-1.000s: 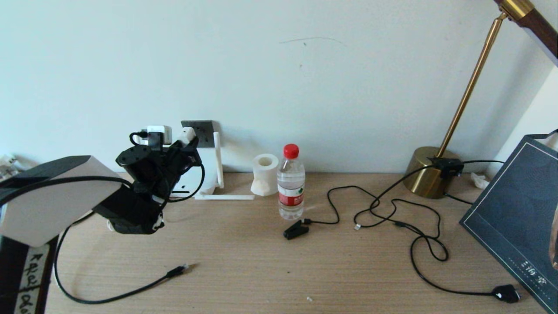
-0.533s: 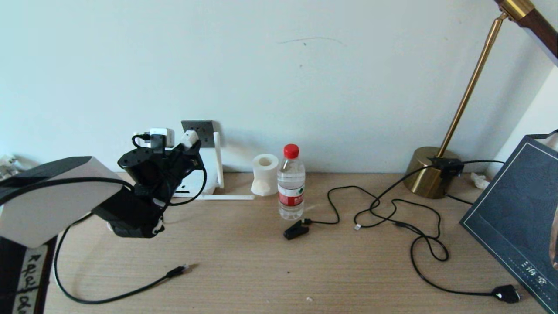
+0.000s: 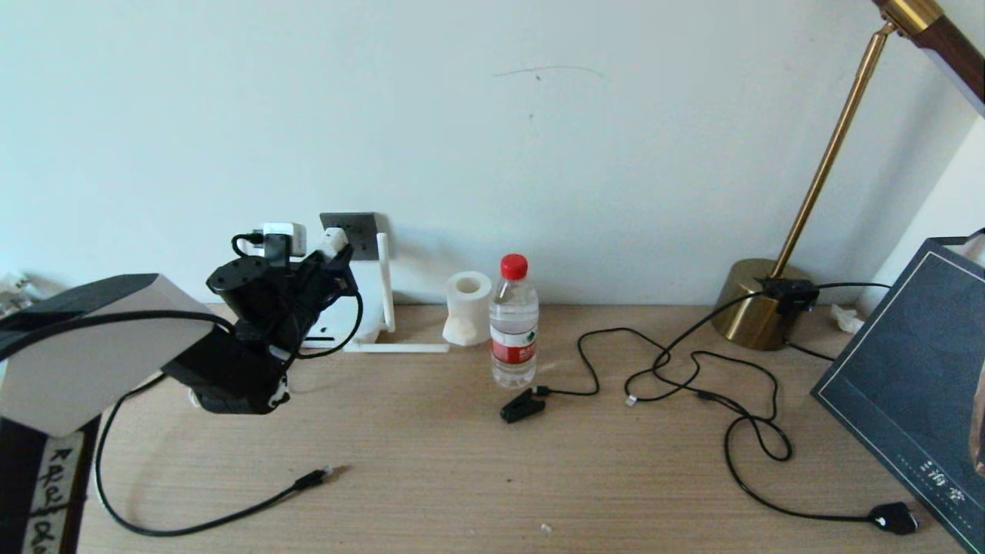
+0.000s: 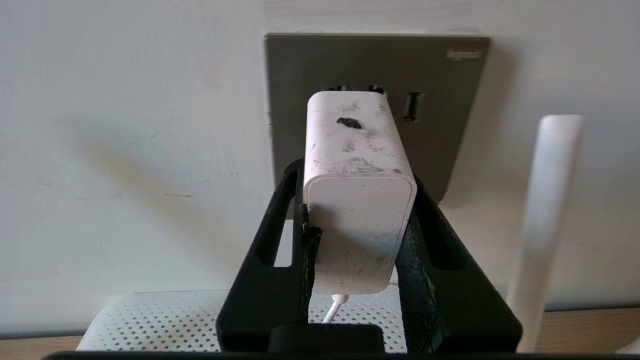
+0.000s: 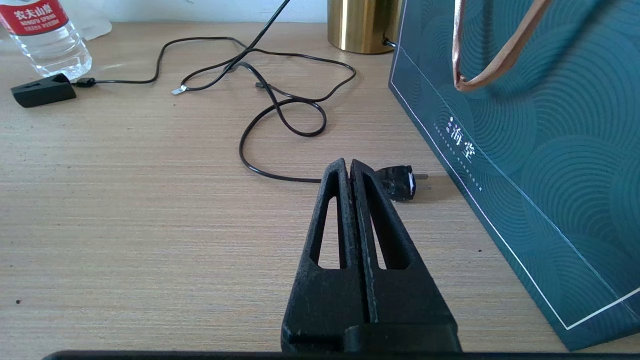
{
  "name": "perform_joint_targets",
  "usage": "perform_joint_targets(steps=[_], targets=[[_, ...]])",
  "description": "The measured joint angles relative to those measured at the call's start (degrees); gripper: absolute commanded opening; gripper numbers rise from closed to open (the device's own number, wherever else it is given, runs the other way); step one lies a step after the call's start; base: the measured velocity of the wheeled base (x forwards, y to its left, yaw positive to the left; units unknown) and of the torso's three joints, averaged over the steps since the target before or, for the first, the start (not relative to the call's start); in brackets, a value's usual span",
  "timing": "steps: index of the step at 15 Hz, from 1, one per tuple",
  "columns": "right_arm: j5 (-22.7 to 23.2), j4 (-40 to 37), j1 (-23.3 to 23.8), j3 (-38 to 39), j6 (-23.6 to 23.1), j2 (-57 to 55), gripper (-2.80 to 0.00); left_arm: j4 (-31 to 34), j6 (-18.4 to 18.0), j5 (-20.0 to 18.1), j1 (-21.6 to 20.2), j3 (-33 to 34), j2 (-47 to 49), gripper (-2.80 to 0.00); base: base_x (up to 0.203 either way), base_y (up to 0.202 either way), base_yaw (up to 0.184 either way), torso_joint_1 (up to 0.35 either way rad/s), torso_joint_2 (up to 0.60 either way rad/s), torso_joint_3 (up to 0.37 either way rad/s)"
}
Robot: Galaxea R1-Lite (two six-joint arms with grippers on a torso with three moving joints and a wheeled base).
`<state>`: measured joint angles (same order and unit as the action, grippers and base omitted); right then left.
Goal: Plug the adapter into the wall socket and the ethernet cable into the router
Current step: Plug plug into socket
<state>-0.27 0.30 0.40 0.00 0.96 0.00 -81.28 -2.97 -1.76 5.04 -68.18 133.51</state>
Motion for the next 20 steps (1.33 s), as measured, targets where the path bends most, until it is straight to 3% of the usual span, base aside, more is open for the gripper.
perform_joint_targets(steps=[20], targets=[[0.02, 0.02, -0.05, 0.0, 0.0, 0.0, -2.8, 2.77, 0.0, 0.13, -0.16, -3.75, 0.91, -2.8, 0.0, 0.0, 0.0, 0.0, 0.0, 0.0]])
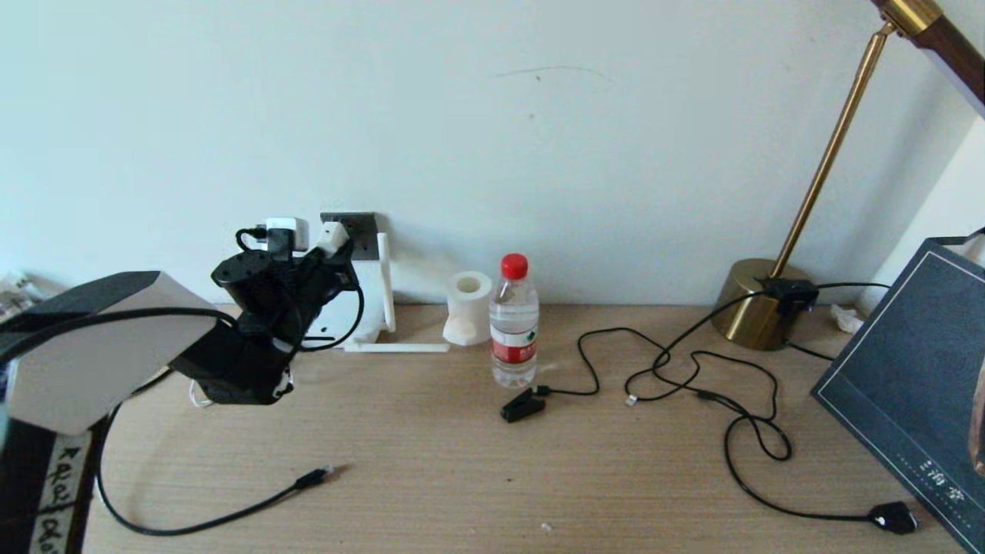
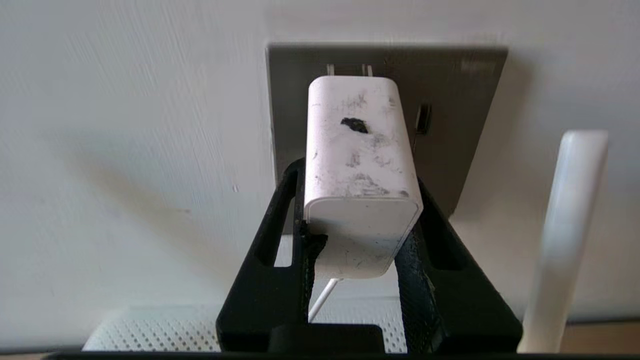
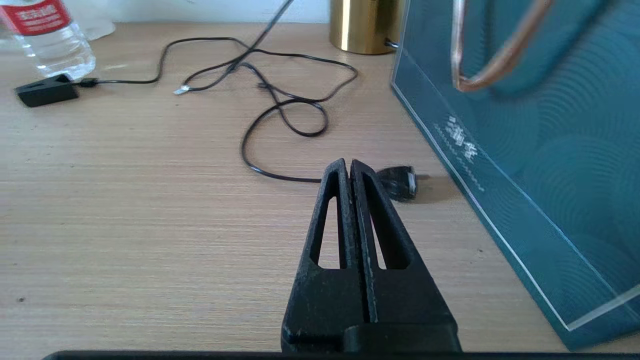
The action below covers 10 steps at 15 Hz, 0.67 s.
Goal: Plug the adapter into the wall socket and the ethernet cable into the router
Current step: Plug plug into socket
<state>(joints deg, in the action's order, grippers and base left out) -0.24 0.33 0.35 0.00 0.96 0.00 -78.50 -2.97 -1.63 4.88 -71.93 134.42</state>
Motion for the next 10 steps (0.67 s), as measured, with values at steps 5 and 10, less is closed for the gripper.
perform_joint_targets(steps=[5, 10], targets=[[-0.02, 0.0, 0.05, 0.0, 0.0, 0.0, -2.8, 0.23, 0.0, -0.03, 0.2, 2.36, -1.03, -2.8, 0.0, 0.0, 0.0, 0.0, 0.0, 0.0], [0.0, 0.0, 0.05, 0.0, 0.0, 0.0, -2.8, 6.22, 0.06, -0.27, 0.22, 2.48, -2.69, -2.8, 0.0, 0.0, 0.0, 0.0, 0.0, 0.0]])
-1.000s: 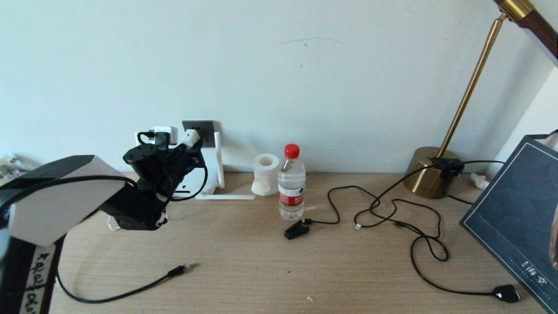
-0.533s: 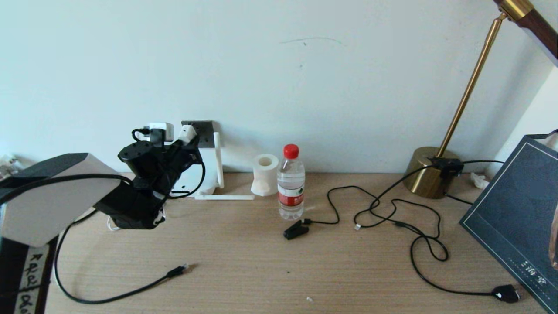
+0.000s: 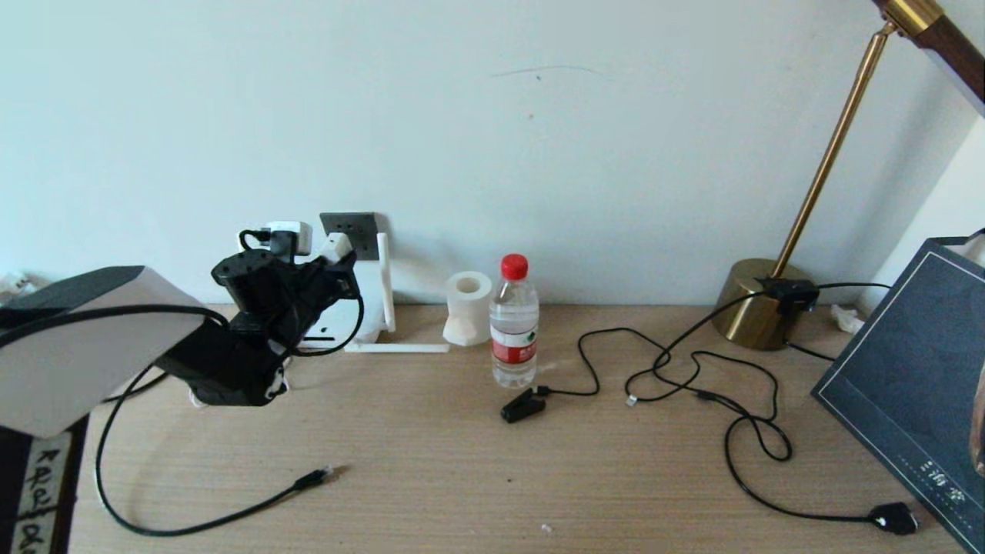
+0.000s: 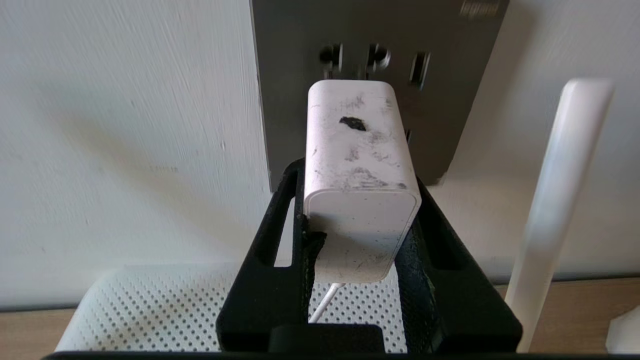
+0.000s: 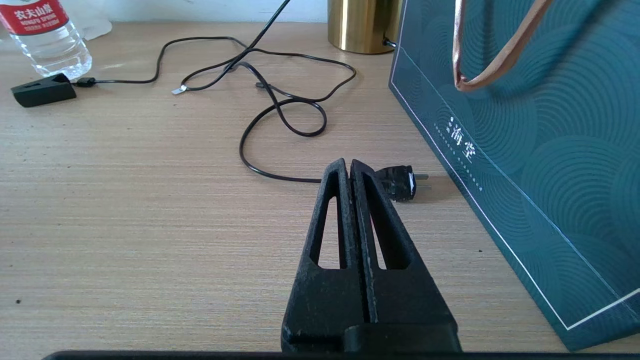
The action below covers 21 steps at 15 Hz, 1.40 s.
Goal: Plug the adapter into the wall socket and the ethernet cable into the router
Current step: Plug plug into socket
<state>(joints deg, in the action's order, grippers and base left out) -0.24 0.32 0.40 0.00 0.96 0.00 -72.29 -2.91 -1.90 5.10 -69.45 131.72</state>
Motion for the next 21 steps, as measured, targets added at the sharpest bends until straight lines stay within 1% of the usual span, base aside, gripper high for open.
perform_joint_targets(steps=[3, 8, 16, 21], targets=[[0.0, 0.0, -0.07, 0.0, 0.0, 0.0, -2.8, 3.4, 0.02, 0.0, 0.0, -1.67, -0.58, -2.8, 0.0, 0.0, 0.0, 0.0, 0.0, 0.0], [-0.02, -0.02, -0.02, 0.0, 0.0, 0.0, -2.8, 4.17, 0.02, 0.06, 0.01, -3.66, -0.31, -2.8, 0.0, 0.0, 0.0, 0.0, 0.0, 0.0], [0.0, -0.02, -0.02, 0.0, 0.0, 0.0, -2.8, 7.19, 0.11, 0.14, 0.0, -6.01, -0.22, -2.8, 0.0, 0.0, 0.0, 0.0, 0.0, 0.0], [-0.02, 0.0, 0.0, 0.0, -0.02, 0.0, -2.8, 7.3, 0.07, 0.19, -0.06, -6.34, -0.33, -2.8, 0.0, 0.0, 0.0, 0.0, 0.0, 0.0]])
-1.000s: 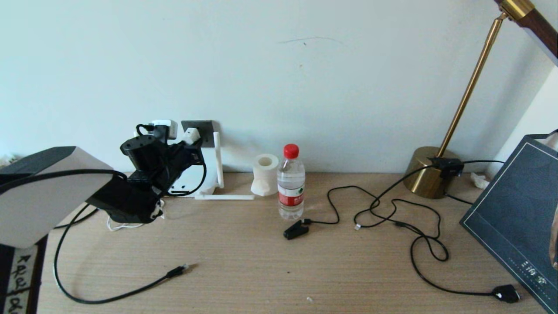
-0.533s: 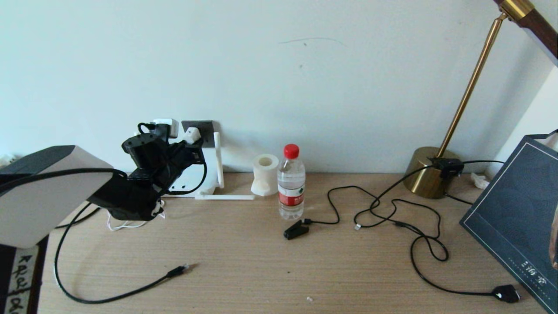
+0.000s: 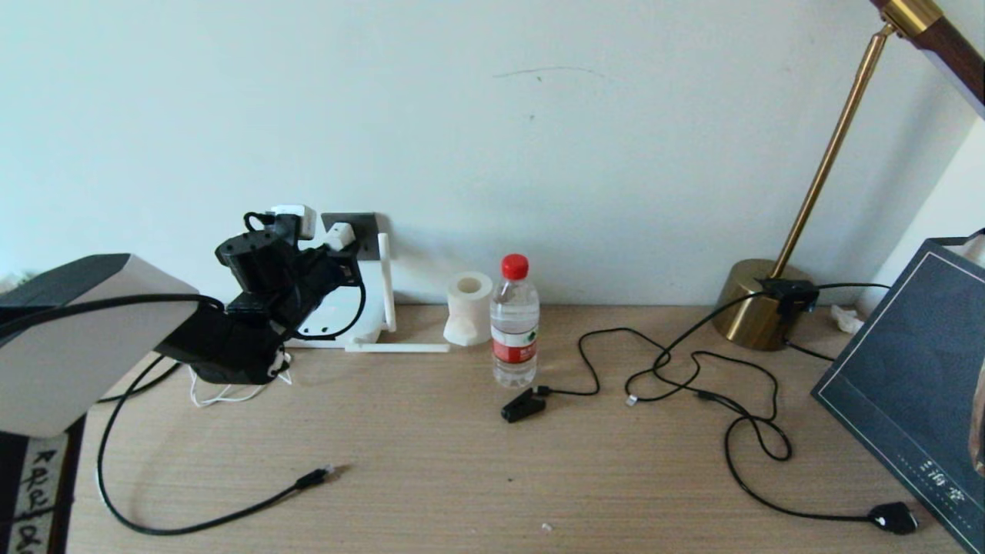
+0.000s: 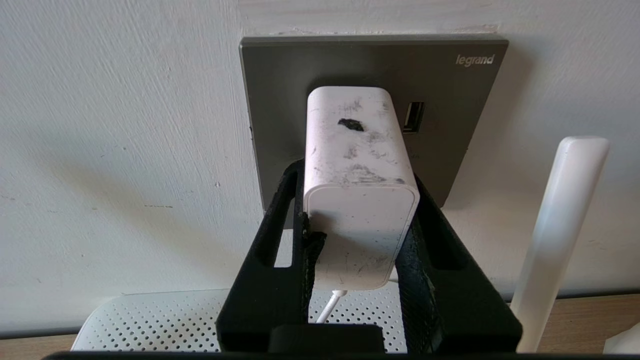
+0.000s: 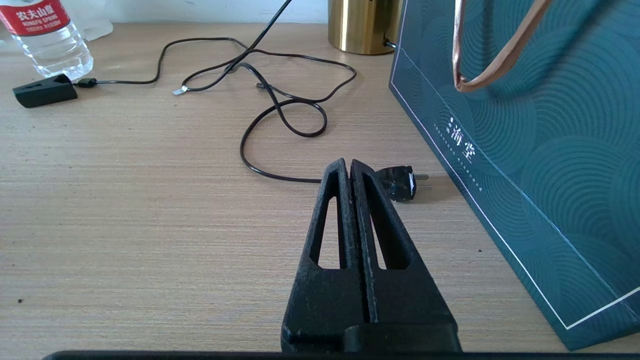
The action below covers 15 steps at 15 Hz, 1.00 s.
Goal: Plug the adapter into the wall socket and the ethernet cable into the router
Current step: Plug plug into socket
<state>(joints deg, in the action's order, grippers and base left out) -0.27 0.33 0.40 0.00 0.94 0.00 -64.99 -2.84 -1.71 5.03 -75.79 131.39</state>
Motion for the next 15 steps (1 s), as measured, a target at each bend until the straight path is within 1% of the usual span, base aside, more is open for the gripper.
perform_joint_targets(steps=[7, 12, 15], targets=[[0.0, 0.0, 0.0, 0.0, 0.02, 0.0, -2.8, -0.23, 0.04, 0.11, -0.07, -0.22, 0.74, -2.8, 0.0, 0.0, 0.0, 0.0, 0.0, 0.0], [0.02, 0.0, -0.05, 0.0, 0.03, 0.0, -2.8, -0.11, 0.12, 0.14, -0.11, -1.86, 2.24, -2.8, 0.0, 0.0, 0.0, 0.0, 0.0, 0.0], [0.02, -0.02, 0.0, 0.0, 0.02, 0.0, -2.8, -0.09, 0.0, 1.62, -0.05, -3.76, 3.63, -2.8, 0.0, 0.0, 0.0, 0.0, 0.0, 0.0]])
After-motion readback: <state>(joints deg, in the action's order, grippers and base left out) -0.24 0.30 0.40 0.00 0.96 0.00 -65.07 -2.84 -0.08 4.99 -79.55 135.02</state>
